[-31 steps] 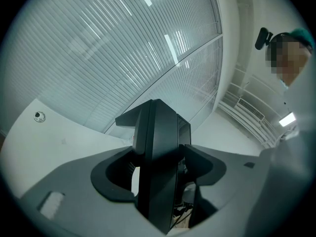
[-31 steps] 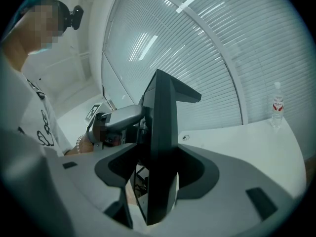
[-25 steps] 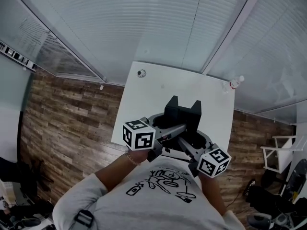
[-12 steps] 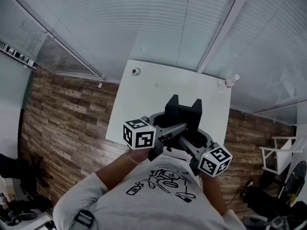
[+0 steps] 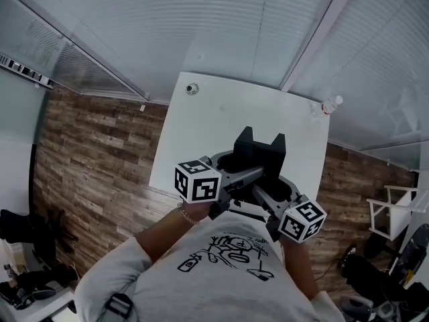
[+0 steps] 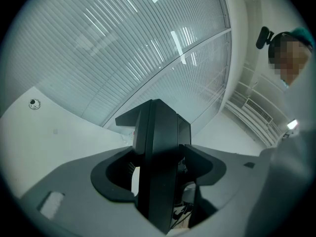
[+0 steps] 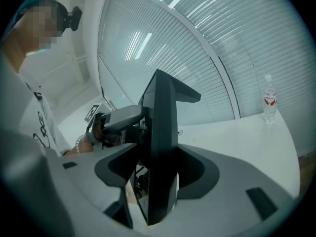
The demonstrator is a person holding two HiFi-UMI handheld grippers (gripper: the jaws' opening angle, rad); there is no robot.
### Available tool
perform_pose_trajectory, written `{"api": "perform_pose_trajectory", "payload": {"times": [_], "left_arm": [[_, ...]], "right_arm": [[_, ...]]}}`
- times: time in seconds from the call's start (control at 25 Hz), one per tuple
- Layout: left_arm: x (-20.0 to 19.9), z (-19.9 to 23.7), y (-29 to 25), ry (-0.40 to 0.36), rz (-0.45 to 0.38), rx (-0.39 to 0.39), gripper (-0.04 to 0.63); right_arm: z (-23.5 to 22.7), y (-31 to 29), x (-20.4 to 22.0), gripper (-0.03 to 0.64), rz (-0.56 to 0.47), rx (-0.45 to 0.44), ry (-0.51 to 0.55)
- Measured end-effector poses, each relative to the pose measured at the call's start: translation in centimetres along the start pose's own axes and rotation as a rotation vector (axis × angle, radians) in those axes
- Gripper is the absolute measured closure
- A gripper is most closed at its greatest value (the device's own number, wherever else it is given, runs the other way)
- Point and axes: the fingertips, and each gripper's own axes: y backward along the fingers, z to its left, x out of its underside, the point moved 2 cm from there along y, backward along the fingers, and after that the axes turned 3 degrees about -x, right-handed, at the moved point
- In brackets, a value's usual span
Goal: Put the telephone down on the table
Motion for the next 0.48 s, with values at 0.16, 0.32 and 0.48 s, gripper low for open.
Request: {"api": "perform_pose_trajectory", "payload": {"times": [0.16, 0.32, 0.48], "left_arm": [[0.6, 0.9, -0.5, 0.009, 0.021, -0.003, 0.287], [0.9, 2.0, -0.8, 0.021, 0.033, -0.002, 0.287], [1.3, 3.1, -1.3, 0.030, 0.047, -0.001, 0.285]], "right_arm": [[-0.7, -0.4, 0.7, 0.396, 0.009, 0.004, -0.025], [-1.4, -1.1, 1.3, 0.396, 0.017, 0.012, -0.040], [-2.3, -1.7, 1.8, 0.396, 0.027, 0.015, -0.054]]}}
